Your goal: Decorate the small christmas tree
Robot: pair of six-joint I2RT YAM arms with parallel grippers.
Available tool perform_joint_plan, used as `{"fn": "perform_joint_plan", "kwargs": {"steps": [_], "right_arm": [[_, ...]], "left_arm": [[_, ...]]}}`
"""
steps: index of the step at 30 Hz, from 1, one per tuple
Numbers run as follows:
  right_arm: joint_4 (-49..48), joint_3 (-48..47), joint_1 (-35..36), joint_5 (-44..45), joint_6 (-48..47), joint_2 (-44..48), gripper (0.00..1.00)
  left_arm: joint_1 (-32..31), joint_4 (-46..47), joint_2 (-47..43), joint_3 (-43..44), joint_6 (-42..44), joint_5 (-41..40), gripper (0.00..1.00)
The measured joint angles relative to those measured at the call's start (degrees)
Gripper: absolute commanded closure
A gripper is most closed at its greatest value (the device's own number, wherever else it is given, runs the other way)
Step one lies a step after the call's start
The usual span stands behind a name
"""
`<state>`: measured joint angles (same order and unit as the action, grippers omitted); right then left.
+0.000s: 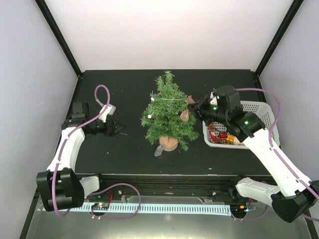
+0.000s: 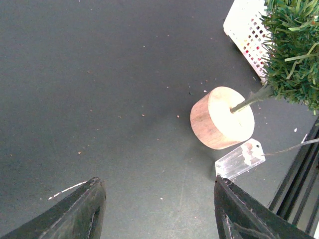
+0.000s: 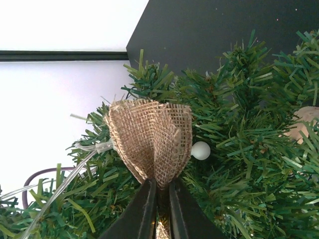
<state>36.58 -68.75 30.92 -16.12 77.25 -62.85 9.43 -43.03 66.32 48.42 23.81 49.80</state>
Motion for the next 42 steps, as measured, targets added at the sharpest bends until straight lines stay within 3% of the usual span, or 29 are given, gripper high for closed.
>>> {"fn": "perform_joint_plan", "kwargs": {"steps": [4, 18, 23, 31, 42], "right_arm": [[0.3, -0.1, 0.2, 0.4, -0.4, -0.2, 0.73], [0.5, -2.7, 0.2, 0.7, -1.6, -0.3, 0.66], [1.4, -2.7, 0.2, 0.9, -2.0, -0.3, 0.69], [3.3, -2.7, 0.2, 2.0, -2.7, -0.3, 0.82], [5.4, -6.6, 0.2, 2.8, -3.8, -5.0, 0.85]], "left_arm": [[0.0, 0.0, 0.0, 0.0, 0.1, 0.0, 0.4], [0.0, 0.0, 0.0, 0.0, 0.1, 0.0, 0.4], [0.0, 0.0, 0.0, 0.0, 0.1, 0.0, 0.4], [0.0, 0.0, -0.7, 0.0, 0.1, 0.0, 0.4], [0.0, 0.0, -0.9, 0.0, 0.2, 0.4, 0.4]]}}
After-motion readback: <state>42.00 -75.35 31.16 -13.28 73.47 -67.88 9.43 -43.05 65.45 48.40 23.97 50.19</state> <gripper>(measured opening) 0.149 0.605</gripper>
